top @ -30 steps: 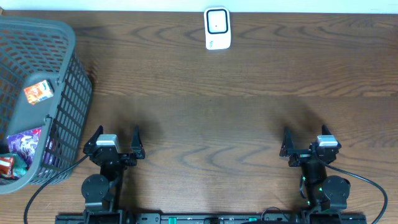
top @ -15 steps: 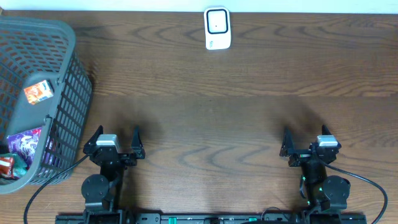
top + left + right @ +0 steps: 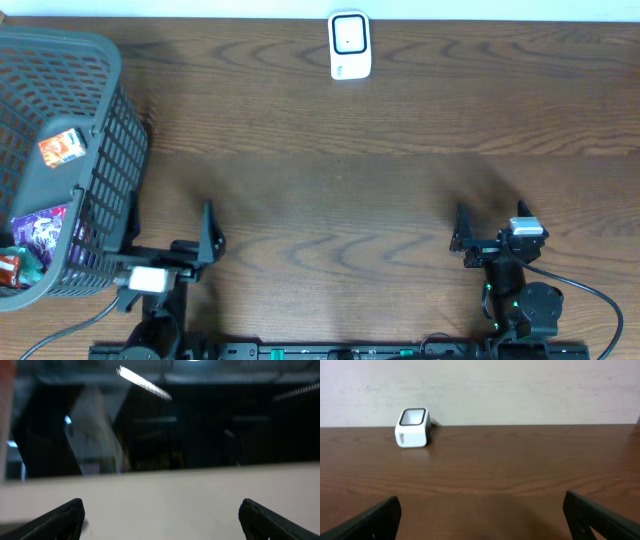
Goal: Scan the item barcode
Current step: 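Reach the left gripper into the basket and grasp the purple package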
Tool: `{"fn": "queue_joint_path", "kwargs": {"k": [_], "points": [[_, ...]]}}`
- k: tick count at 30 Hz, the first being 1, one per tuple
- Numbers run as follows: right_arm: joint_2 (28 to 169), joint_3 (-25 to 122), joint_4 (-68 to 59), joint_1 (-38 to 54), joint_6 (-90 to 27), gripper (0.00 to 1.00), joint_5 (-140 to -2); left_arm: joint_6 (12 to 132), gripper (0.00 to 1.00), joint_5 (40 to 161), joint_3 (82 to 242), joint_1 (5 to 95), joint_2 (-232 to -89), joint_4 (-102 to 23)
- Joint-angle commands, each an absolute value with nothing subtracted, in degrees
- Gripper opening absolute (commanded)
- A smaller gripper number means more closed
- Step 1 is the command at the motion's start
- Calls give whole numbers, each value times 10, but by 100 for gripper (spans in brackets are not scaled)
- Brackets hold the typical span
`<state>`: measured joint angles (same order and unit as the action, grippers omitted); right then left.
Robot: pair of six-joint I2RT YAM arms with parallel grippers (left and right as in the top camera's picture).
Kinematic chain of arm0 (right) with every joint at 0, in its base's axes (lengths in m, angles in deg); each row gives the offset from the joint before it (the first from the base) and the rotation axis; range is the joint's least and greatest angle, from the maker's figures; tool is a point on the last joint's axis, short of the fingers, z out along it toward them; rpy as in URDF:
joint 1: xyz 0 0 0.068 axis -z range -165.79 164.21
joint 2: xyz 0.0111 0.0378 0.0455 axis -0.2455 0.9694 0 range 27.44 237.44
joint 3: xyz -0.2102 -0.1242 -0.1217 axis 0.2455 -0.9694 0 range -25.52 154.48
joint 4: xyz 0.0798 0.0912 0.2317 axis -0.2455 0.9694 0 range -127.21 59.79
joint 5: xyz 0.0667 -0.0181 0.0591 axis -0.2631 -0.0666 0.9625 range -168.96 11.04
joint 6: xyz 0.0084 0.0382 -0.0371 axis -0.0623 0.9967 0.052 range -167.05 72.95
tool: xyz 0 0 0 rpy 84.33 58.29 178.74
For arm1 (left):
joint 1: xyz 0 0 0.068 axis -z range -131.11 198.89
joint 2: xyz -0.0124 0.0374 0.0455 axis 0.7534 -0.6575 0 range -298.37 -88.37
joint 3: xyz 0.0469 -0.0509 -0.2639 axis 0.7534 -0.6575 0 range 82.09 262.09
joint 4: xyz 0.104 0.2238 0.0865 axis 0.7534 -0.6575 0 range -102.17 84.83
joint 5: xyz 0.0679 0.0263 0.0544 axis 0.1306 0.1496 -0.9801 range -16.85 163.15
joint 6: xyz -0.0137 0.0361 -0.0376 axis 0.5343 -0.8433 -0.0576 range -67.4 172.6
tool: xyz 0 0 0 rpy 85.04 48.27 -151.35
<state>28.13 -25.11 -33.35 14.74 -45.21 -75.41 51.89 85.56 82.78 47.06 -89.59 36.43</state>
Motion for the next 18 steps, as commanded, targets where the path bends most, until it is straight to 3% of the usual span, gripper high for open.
{"fn": "queue_joint_path", "kwargs": {"k": [1,5,11,14,18], "points": [[278,-252,-331,151,-460,99,-757,481,98,803,887,469,-947,379],[278,-252,-331,151,-460,99,-757,459,97,767,1057,469,-1084,229],[278,-252,-331,151,-460,99,-757,428,98,1027,1305,469,-1331,-21],[278,-252,-331,151,-460,99,-757,431,98,993,1358,467,-1415,-12],[278,-252,-331,151,-460,99,-757,494,98,817,1485,443,-1508,-93]]}}
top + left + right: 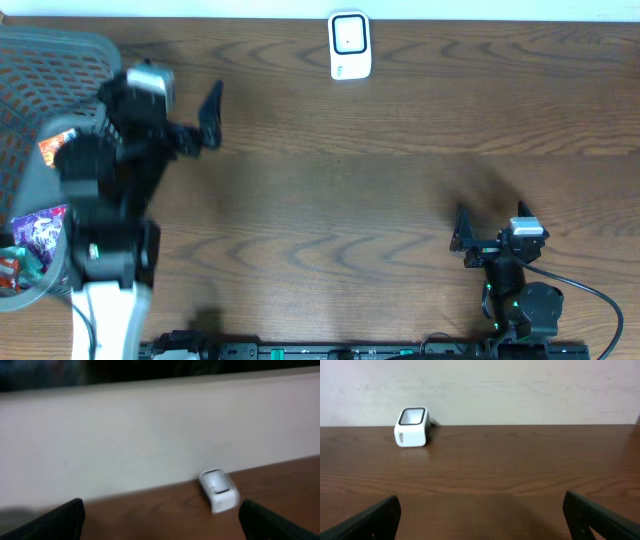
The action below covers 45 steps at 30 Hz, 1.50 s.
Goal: Scan the item barcode
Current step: 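Reach the left gripper into the basket and grasp the purple package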
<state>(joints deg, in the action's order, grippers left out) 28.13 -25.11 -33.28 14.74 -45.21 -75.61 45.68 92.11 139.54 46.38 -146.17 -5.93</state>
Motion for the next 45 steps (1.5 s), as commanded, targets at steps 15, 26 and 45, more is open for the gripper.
{"fn": "queue_joint_path", "kwargs": {"k": [15,26,45], "points": [[278,-252,-331,151,-460,99,-757,611,98,751,1873,184,-1757,-545],[278,-252,-331,151,-460,99,-757,891,98,612,1873,121,-1877,-678],[278,-252,-331,151,-460,99,-757,1014,98,613,1799,122,-2108,-721]]}}
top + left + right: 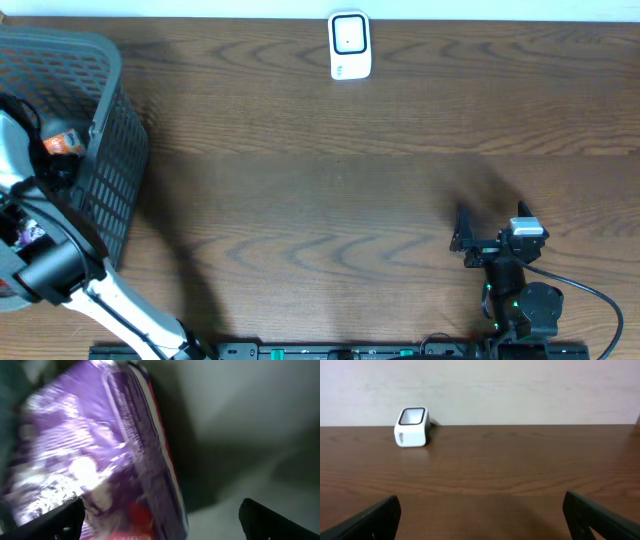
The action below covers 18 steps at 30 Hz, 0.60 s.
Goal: Scan the item barcode
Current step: 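Reach the left gripper into the basket and grasp the purple package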
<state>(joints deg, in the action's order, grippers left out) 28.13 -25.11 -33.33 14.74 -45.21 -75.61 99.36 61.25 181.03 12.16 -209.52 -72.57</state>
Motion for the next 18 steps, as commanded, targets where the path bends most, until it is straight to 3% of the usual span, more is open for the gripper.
{"fn": "queue_joint_path", "kwargs": {"k": [1,8,9,13,16,18], "points": [[278,-252,-331,151,-460,99,-757,1015,98,613,1794,122,-2113,-715],[278,-252,-331,151,-460,99,-757,1028,99,613,1766,122,-2125,-691],[278,-252,-331,151,-460,99,-757,1028,89,613,1764,122,-2125,-689],[278,-252,-331,151,-460,99,-757,1026,28,617,1763,122,-2125,-693],[278,-252,-331,151,-460,99,-757,1026,8,628,1763,122,-2125,-699],[278,-252,-331,151,-460,99,-757,1026,7,639,1763,122,-2124,-706]]}}
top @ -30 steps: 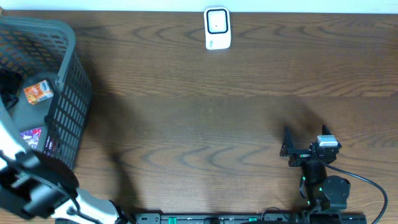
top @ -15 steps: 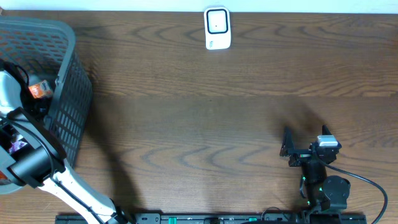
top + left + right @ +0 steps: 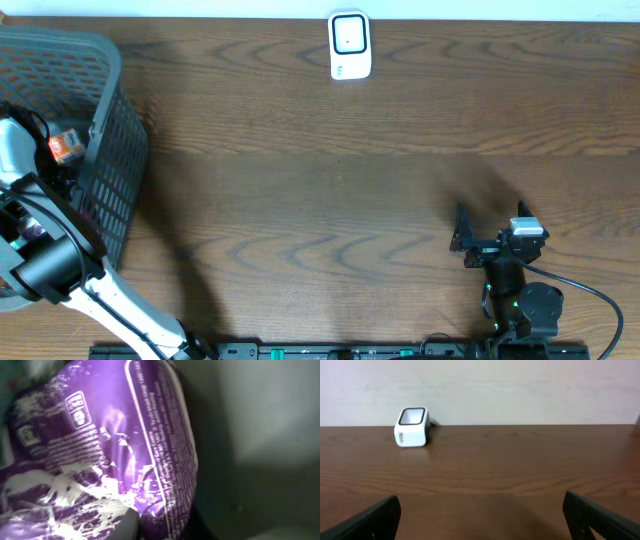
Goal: Scan the item barcode
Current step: 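Reach the left gripper into the basket and grasp the purple package, then lift the purple package out and place it on the table center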
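A purple foil packet [image 3: 115,450] with white print fills the left wrist view. My left gripper [image 3: 165,522] is down inside the grey basket [image 3: 112,110], its fingers drawn in against the packet's lower edge, shut on it. From overhead only a sliver of the purple packet [image 3: 27,232] shows beside the left arm [image 3: 45,262]. The white scanner [image 3: 349,45] stands at the table's far edge, and the right wrist view shows the scanner [image 3: 411,427] by the wall. My right gripper [image 3: 480,520] rests open at the front right, holding nothing.
An orange packet [image 3: 64,146] also lies in the basket, near its right wall. Wooden tabletop [image 3: 330,200] stretches between basket, scanner and the right gripper [image 3: 462,236]. A pale wall [image 3: 520,390] rises behind the scanner.
My left gripper has come closer to the purple packet, and its fingers have moved in from wide apart onto the packet's edge. The right arm has not moved.
My left gripper rested open at the front left beside the basket. Then it was raised over the table near the basket, facing the scanner. Then it was inside the basket, open above the purple packet, and now it is shut on that packet.
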Tool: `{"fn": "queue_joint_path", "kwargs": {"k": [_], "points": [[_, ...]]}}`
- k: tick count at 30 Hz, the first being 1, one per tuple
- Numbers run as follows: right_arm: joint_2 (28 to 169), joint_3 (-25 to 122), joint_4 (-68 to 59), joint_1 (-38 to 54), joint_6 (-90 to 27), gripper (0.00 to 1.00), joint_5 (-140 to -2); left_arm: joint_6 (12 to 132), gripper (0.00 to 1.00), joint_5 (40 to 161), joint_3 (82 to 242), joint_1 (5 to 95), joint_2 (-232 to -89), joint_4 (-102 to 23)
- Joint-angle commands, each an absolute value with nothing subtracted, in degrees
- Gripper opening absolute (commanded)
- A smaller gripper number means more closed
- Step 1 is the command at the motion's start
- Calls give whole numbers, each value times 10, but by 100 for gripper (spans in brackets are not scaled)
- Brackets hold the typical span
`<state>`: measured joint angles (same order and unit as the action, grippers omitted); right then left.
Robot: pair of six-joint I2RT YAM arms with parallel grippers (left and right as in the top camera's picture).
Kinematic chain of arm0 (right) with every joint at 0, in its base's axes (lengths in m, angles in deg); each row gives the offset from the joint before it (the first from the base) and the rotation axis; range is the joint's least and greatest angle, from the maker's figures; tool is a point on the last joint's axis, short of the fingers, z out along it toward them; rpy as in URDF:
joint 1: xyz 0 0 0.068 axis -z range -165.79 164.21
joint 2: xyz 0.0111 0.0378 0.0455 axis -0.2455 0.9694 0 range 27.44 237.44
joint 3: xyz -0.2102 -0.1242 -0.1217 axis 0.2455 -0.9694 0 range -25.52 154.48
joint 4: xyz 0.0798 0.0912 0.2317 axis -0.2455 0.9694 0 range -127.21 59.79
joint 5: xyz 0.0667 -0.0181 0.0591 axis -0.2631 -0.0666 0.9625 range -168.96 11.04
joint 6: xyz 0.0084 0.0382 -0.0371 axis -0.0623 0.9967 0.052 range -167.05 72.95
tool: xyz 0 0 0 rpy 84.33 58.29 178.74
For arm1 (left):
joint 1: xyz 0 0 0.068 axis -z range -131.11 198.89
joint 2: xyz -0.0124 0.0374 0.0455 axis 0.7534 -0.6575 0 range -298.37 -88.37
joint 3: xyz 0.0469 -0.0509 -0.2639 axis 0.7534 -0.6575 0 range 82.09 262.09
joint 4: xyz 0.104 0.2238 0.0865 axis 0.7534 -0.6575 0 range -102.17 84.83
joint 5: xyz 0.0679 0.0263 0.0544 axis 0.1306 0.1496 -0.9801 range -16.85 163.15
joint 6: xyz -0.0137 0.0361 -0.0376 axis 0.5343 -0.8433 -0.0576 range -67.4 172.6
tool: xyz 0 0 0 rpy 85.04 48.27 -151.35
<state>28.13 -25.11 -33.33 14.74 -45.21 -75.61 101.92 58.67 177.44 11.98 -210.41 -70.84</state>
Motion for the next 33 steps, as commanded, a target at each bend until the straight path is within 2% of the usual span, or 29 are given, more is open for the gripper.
{"fn": "queue_joint_path", "kwargs": {"k": [1,5,11,23,29,33], "points": [[278,-252,-331,151,-460,99,-757,1023,7,647,1765,122,-2122,-707],[278,-252,-331,151,-460,99,-757,965,7,720,1794,122,-2090,-705],[278,-252,-331,151,-460,99,-757,901,7,828,1839,122,-1949,-655],[278,-252,-331,151,-460,99,-757,859,7,847,1839,127,-1715,-588],[278,-252,-331,151,-460,99,-757,679,7,1085,1839,185,-1656,-539],[278,-252,-331,151,-460,99,-757,636,7,1147,1839,263,-1638,-530]]}}
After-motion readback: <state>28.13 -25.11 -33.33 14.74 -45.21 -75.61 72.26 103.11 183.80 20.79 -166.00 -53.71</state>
